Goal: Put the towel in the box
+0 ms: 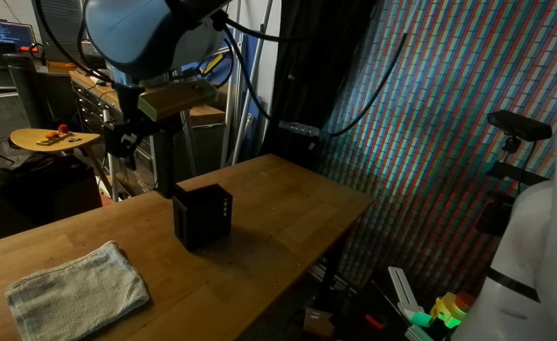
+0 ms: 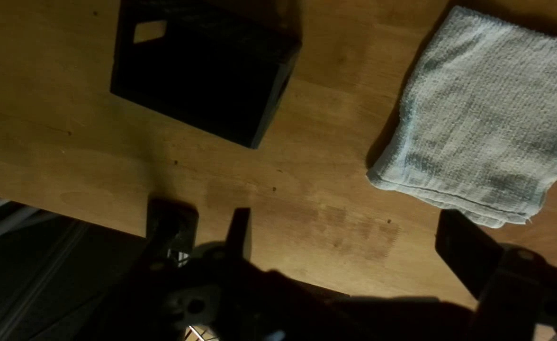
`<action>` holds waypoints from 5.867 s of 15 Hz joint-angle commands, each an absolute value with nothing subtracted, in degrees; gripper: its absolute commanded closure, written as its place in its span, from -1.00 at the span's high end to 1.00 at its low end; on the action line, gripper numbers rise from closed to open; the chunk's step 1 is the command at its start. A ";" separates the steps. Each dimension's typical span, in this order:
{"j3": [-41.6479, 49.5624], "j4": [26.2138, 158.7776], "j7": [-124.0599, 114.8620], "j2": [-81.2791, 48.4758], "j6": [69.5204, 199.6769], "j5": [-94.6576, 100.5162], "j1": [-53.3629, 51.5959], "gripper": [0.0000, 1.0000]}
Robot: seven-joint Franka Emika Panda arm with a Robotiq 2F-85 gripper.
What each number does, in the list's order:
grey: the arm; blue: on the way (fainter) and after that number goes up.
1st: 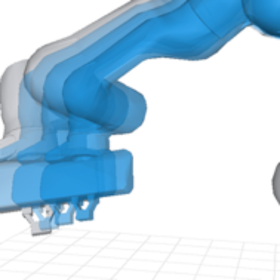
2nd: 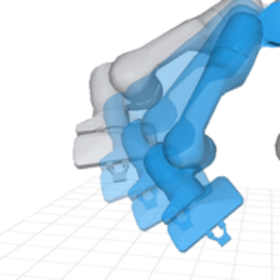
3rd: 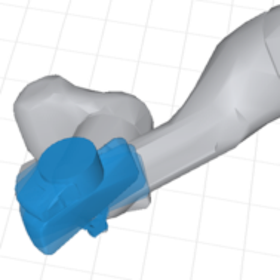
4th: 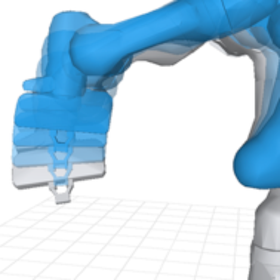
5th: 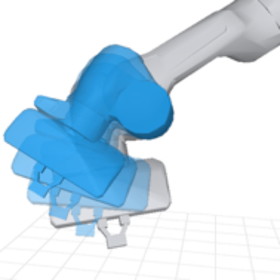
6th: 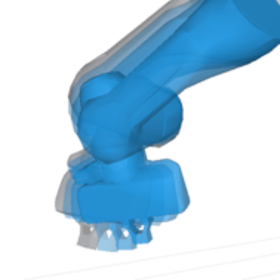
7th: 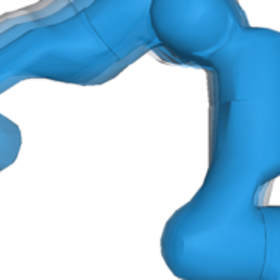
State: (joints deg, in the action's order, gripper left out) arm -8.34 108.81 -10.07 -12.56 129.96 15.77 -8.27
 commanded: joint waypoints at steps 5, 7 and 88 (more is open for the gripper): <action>-8.01 95.90 -10.60 -23.31 127.34 16.09 -14.10 1.00; -8.43 93.75 -10.52 -26.07 127.28 15.59 -15.88 1.00; 0.00 102.15 3.24 -19.04 126.39 11.37 -1.97 -0.94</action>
